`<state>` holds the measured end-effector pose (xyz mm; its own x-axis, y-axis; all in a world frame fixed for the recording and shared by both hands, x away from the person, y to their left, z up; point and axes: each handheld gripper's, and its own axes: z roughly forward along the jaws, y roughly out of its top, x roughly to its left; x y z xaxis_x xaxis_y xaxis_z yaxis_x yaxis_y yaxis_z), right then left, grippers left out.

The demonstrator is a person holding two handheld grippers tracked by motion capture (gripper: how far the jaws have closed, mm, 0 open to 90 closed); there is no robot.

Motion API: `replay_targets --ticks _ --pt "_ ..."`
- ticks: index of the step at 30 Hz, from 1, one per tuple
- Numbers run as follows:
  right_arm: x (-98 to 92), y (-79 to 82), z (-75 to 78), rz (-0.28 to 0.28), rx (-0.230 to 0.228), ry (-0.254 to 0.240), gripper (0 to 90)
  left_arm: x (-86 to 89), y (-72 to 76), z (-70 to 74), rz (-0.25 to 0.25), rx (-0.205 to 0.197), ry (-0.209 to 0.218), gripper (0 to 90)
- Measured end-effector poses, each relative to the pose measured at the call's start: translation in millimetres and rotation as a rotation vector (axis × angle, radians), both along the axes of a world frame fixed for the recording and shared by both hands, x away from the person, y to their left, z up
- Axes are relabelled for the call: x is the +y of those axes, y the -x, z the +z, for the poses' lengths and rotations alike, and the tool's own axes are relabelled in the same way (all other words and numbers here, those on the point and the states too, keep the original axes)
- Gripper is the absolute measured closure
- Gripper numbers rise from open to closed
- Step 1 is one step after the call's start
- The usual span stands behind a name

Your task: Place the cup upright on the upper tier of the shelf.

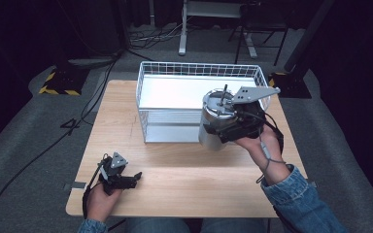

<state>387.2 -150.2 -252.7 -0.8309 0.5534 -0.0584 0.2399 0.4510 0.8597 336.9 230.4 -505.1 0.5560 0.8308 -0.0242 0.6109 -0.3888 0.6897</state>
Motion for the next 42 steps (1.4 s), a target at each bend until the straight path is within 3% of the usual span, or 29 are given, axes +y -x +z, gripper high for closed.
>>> replay_targets --ticks 14,21,33,42 --pt "6.6 -27.6 38.9 -0.058 -0.032 -0.033 3.6 0.2 -0.3 0.2 0.0 -0.003 -0.005 14.7" --pt "6.6 -58.3 53.0 -0.114 -0.033 -0.056 3.6 0.1 -0.3 0.0 -0.001 -0.002 -0.003 14.7" --pt "6.8 -105.1 52.1 -0.18 -0.018 -0.056 3.6 -0.5 -0.7 -0.2 0.0 -0.003 0.003 14.7" --pt "7.0 -132.9 42.1 -0.193 0.01 -0.115 3.5 -0.4 -0.7 -0.1 0.0 -0.002 0.002 14.7"
